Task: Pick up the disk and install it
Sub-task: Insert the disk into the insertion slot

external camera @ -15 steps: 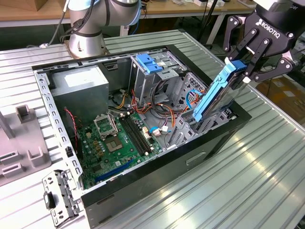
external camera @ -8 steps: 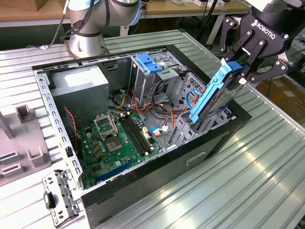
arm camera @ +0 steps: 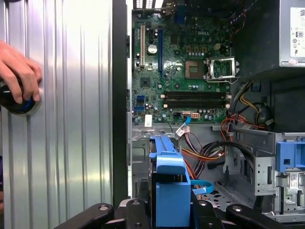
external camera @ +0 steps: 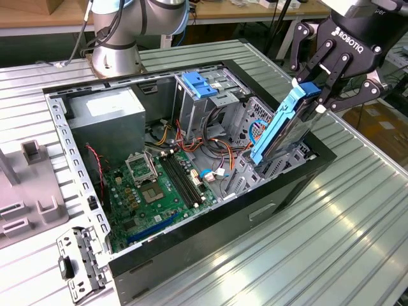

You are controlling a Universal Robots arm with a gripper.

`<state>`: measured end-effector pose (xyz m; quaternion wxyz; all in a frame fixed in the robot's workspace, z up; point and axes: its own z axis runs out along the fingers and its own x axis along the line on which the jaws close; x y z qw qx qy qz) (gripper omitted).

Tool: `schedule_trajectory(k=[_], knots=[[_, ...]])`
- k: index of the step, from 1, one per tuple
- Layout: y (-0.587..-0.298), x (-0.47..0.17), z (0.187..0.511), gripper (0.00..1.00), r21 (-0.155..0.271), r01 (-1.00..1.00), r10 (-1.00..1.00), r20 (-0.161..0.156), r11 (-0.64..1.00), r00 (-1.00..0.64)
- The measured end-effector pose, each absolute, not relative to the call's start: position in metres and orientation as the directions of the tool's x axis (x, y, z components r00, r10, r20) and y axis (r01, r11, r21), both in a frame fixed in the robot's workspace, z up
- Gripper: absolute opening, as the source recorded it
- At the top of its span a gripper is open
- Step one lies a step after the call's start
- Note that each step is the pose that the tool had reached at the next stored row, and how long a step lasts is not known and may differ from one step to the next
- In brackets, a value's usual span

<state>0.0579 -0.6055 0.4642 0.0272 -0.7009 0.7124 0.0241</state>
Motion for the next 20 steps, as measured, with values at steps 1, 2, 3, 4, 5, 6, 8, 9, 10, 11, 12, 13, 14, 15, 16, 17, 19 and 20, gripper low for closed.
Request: schedule_trajectory(k=[1,2,3,4,5,6,8,9,10,11,12,13,14,15,16,17,19,20], knots=[[-0.6053,0.0574,0.4640,0.37,-0.004,-1.000,-0.997,-0.072,0.016,-0.016],[-0.6049,0.0566,0.4634,0.37,-0.004,-1.000,-0.997,-0.073,0.016,-0.016],[-0.6047,0.0560,0.4632,0.37,-0.004,-1.000,-0.997,-0.073,0.016,-0.016],[-0.6045,0.0557,0.4629,0.37,-0.004,-1.000,-0.997,-0.073,0.016,-0.016],[-0.6044,0.0553,0.4626,0.37,-0.004,-1.000,-0.997,-0.073,0.016,-0.016],[-0.6043,0.0550,0.4623,0.37,-0.004,-1.000,-0.997,-0.073,0.016,-0.016],[-0.6041,0.0545,0.4617,0.37,-0.004,-1.000,-0.997,-0.073,0.016,-0.016],[-0.6040,0.0542,0.4613,0.37,-0.004,-1.000,-0.997,-0.073,0.016,-0.016],[-0.6039,0.0539,0.4610,0.37,-0.004,-1.000,-0.997,-0.074,0.016,-0.016],[-0.6038,0.0535,0.4604,0.37,-0.004,-1.000,-0.997,-0.074,0.016,-0.016],[-0.6037,0.0532,0.4600,0.37,-0.004,-1.000,-0.997,-0.074,0.016,-0.016],[-0.6035,0.0528,0.4596,0.37,-0.004,-1.000,-0.997,-0.074,0.016,-0.016],[-0.6033,0.0523,0.4591,0.37,-0.004,-1.000,-0.997,-0.074,0.016,-0.016],[-0.6031,0.0519,0.4587,0.37,-0.004,-1.000,-0.997,-0.074,0.016,-0.016],[-0.6028,0.0513,0.4581,0.37,-0.004,-1.000,-0.997,-0.075,0.016,-0.016],[-0.6026,0.0510,0.4578,0.37,-0.004,-1.000,-0.997,-0.075,0.016,-0.016],[-0.6019,0.0504,0.4570,0.37,-0.004,-1.000,-0.997,-0.075,0.016,-0.016],[-0.6012,0.0500,0.4566,0.37,-0.004,-1.000,-0.997,-0.075,0.016,-0.016]])
